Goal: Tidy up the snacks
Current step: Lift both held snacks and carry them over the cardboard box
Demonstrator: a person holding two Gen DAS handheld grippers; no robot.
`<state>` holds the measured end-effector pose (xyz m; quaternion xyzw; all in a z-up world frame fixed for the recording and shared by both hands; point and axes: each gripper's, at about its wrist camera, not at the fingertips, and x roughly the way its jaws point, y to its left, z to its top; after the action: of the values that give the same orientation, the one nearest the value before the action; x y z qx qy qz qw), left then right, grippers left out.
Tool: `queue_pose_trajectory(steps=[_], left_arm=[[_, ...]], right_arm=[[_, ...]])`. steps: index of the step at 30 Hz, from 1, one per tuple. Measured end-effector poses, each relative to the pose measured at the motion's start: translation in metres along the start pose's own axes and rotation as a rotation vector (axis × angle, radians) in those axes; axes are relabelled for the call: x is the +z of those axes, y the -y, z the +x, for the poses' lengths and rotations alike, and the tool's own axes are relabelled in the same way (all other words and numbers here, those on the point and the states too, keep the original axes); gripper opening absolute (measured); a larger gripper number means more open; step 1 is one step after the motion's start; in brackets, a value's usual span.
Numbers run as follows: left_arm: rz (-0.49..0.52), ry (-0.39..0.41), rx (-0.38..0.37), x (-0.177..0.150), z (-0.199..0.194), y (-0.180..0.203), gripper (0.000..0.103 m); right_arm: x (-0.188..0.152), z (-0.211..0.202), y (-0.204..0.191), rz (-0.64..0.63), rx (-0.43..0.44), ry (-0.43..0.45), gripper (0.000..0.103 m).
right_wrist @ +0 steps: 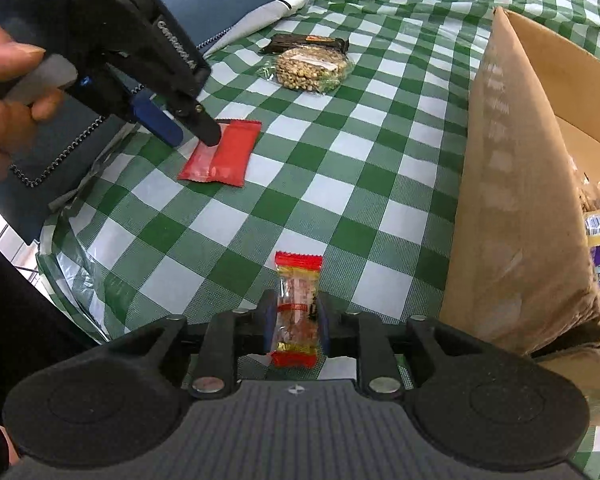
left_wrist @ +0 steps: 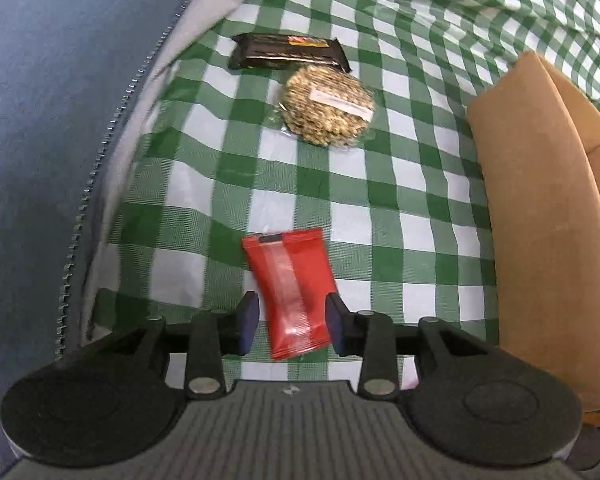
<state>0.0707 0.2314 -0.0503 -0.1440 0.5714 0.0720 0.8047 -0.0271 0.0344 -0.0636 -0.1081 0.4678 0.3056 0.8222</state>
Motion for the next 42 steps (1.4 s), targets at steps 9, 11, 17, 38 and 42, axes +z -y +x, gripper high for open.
queue_pose_trajectory(steps=[9, 11, 17, 38, 42], left_arm=[[-0.046, -0.013, 0.050, 0.015, 0.020, 0.023, 0.061], [-0.022, -0.030, 0.080, 0.015, 0.026, 0.030, 0.061], [0.071, -0.039, 0.151, 0.013, 0.034, 0.045, 0.059], [0.111, 0.050, 0.142, 0.011, 0.011, 0.051, 0.049], [0.107, 0.077, 0.126, 0.012, 0.004, 0.052, 0.049]], right_arm=[[0.003, 0.006, 0.005, 0.025, 0.005, -0.010, 0.024], [0.003, 0.007, 0.004, 0.024, 0.004, -0.012, 0.024], [0.003, 0.007, 0.004, 0.010, 0.002, -0.013, 0.024], [0.011, -0.029, 0.007, 0.020, 0.008, 0.140, 0.019], [0.014, -0.042, 0.011, 0.037, 0.009, 0.194, 0.019]])
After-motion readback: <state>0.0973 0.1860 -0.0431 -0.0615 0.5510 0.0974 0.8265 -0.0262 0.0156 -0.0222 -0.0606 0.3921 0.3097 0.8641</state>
